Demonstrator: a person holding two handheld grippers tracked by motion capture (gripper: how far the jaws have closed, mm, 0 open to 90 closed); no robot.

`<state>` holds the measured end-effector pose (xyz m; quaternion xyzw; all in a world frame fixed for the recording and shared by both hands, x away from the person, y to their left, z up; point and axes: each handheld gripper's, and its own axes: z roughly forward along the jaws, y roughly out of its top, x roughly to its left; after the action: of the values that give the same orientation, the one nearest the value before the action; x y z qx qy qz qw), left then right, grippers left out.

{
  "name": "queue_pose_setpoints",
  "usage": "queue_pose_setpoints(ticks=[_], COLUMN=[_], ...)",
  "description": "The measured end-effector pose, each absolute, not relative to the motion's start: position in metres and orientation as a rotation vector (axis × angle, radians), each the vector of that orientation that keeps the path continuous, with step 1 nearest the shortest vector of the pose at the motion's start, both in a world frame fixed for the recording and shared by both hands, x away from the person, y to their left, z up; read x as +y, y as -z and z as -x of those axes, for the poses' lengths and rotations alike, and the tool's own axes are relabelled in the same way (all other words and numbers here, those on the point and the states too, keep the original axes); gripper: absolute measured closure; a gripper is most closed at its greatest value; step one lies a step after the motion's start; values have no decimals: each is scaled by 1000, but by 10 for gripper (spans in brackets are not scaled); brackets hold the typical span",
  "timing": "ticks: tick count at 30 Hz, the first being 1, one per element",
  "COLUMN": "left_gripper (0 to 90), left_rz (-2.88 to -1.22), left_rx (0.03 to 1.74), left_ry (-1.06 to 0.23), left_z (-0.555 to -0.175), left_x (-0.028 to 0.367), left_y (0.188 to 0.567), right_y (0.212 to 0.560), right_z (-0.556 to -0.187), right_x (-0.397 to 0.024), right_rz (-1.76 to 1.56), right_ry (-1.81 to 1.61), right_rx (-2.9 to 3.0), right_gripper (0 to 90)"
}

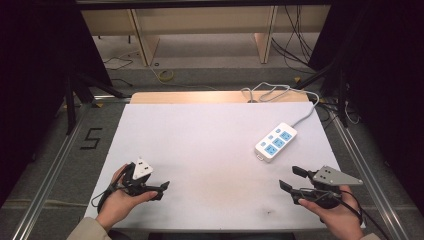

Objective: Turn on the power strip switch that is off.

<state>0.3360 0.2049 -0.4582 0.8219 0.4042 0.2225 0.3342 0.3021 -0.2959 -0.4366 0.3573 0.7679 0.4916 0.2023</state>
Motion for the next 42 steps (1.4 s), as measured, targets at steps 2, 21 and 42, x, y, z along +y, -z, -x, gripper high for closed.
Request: queue_pose_setpoints(ticks=[2,21,42], left_gripper=[152,153,154], left_rz=[-2160,-2179,-2183], left_rx=[1062,1064,1055], left_ry=[-573,-572,-574], left_z=[-336,-337,-337], left_x=[205,204,202], left_y=[459,460,460], right_y=[438,439,428], right_z=[-302,-309,-322], right_x=[-296,-289,-286], right_rz=[-1022,-1057,-1146], right_ry=[-1361,-1180,-1075], right_rx=[2162,2238,2196], right_gripper=[341,607,900])
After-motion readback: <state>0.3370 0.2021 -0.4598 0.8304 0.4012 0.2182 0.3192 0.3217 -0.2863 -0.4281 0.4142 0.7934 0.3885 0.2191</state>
